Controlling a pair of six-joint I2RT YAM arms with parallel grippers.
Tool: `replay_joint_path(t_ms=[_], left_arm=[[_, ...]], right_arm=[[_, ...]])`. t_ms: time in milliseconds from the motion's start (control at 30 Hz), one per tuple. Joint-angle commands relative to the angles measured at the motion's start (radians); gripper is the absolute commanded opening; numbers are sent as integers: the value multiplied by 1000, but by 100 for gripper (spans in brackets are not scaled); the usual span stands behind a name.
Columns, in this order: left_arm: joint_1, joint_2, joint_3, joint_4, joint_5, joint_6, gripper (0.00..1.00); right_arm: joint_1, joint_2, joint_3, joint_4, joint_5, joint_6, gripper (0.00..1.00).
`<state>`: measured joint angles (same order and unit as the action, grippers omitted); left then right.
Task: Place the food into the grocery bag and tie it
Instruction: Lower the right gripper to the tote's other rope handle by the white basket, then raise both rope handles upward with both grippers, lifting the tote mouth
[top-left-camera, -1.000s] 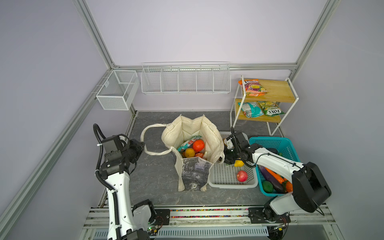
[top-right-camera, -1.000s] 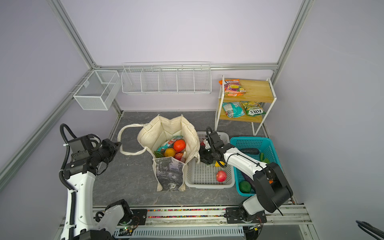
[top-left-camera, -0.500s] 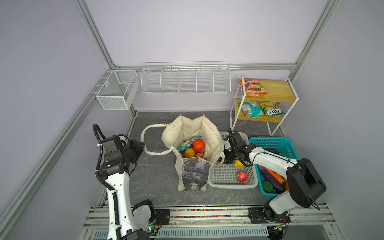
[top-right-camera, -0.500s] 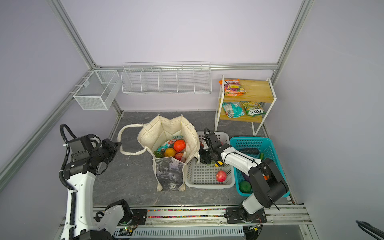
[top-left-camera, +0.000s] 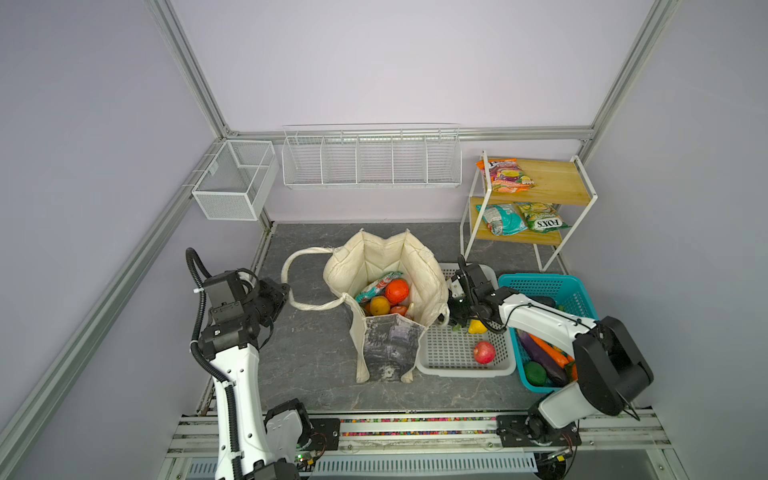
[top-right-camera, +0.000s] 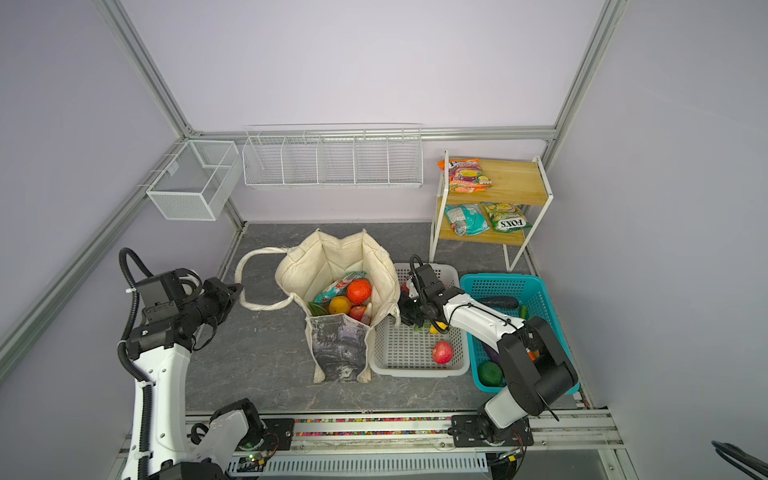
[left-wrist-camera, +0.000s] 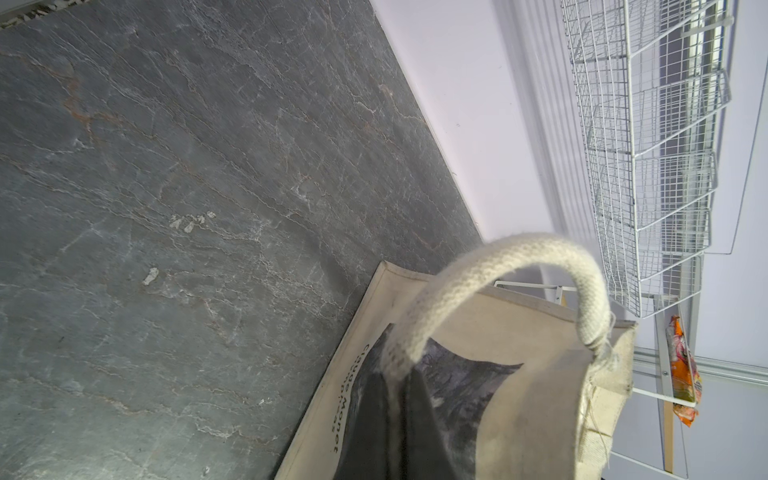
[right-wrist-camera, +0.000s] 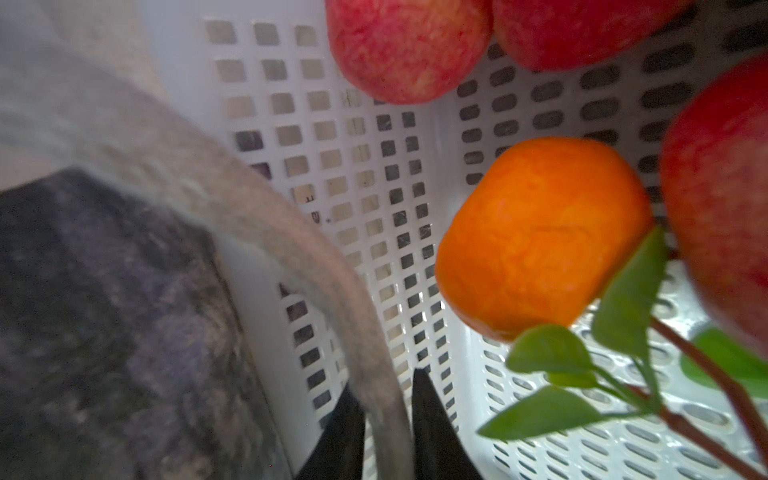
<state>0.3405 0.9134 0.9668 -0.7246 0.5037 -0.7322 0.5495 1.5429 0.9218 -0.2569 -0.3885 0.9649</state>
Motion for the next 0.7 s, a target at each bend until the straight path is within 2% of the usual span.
replay_joint_path(t_ms=[0,133,433,667], left_arm=[[6,-20,-5,30,25,-12,0],[5,-21,1,25,24,-12,0],[6,-19,48,3,13,-18,0],[5,-38,147,-61,0,-21,0]], right_arm=[[-12,-44,14,-38,37,-13,20],[-20,-92,39,-110,71,-49,18],[-51,-340,176,-427,203,-174,15],[-66,-421,283,-539,188,-216,15]])
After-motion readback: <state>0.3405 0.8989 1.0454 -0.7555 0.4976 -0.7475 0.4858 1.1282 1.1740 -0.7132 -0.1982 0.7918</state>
